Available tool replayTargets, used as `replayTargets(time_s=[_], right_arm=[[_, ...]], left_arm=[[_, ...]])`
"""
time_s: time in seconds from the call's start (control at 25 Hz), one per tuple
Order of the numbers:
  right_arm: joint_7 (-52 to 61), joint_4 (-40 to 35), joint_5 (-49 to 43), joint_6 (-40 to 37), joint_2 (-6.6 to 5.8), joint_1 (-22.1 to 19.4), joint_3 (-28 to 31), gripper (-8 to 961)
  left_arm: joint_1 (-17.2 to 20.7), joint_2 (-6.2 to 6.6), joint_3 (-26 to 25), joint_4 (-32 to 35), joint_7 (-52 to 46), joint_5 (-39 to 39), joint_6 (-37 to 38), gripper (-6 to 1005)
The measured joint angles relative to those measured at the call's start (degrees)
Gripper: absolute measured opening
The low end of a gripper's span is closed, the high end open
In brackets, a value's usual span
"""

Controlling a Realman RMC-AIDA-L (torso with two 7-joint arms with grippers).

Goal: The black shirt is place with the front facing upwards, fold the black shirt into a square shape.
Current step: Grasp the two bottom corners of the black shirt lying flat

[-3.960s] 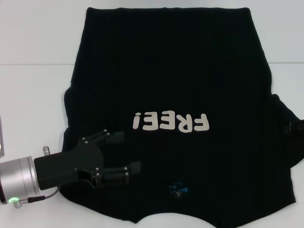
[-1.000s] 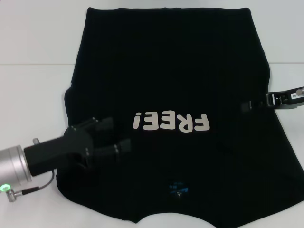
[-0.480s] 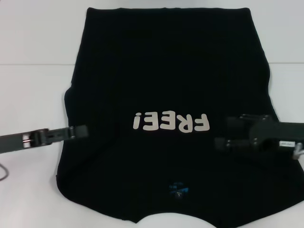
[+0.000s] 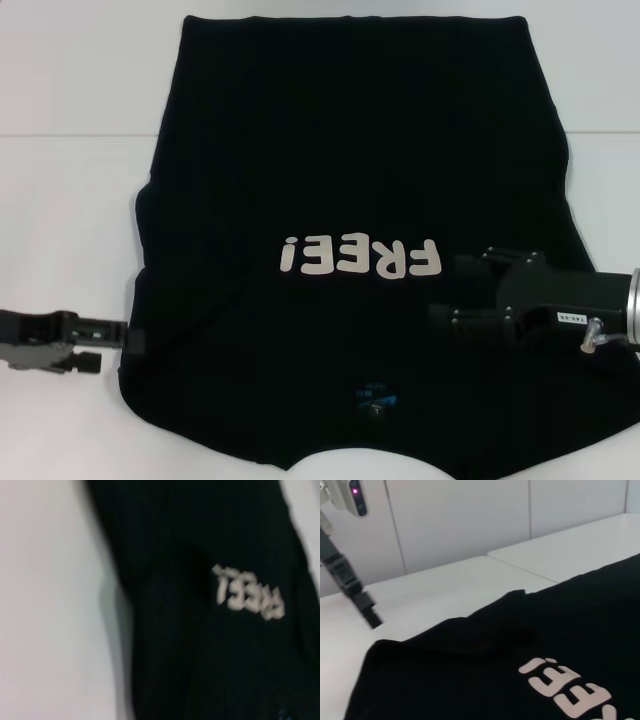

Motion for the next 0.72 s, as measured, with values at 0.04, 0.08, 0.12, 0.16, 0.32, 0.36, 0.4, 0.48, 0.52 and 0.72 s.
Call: replayTargets(time_s=[0.04, 0.08, 0.12, 0.16, 0.32, 0.36, 0.4, 0.48, 0.52, 0.72], right_arm=[[0.0, 0.0, 0.0, 0.2, -0.03, 0.0, 0.0, 877], [0.0, 0.0, 0.0, 0.3, -0.05, 0.1, 0.1, 877], [0.0, 0.0, 0.0, 0.3, -0.06, 0.1, 0.1, 877], [0.0, 0.0, 0.0, 0.3, -0.08, 0.2, 0.1, 877], [-0.1, 0.0, 0.1, 0.5, -0.08, 0.2, 0.2, 876], [0.0, 0.0, 0.1, 0.5, -0.07, 0.2, 0.2, 876], [0.0, 0.0, 0.1, 0.5, -0.07, 0.2, 0.2, 876], [0.1, -0.1, 0.1, 0.4, -0.06, 0.2, 0.2, 876], [0.2, -0.1, 0.1, 0.3, -0.05, 0.2, 0.2, 876], [0.3, -0.1, 0.1, 0.1, -0.02, 0.2, 0.2, 877]], left_arm=[[-0.3, -0.14, 0.6, 0.2, -0.4, 1.0, -0.1, 882], [-0.6, -0.29, 1.1, 0.3, -0.7, 1.7, -0.3, 881], [-0.9, -0.53, 1.5, 0.4, -0.8, 2.3, -0.6, 880], [-1.1, -0.76, 2.0, 0.5, -0.8, 2.7, -1.1, 878], [-1.5, -1.47, 4.7, 0.4, -0.8, 3.1, -3.1, 873], [-1.5, -1.62, 5.5, 0.3, -0.9, 3.2, -3.7, 872], [-1.6, -1.69, 5.9, 0.3, -1.0, 3.2, -4.2, 870], [-1.6, -1.79, 6.2, 0.2, -1.0, 3.3, -5.2, 868], [-1.6, -1.8, 6.2, 0.2, -1.0, 3.3, -5.4, 866], [-1.7, -2.35, 7.4, -0.3, -0.8, 3.4, -6.5, 860]])
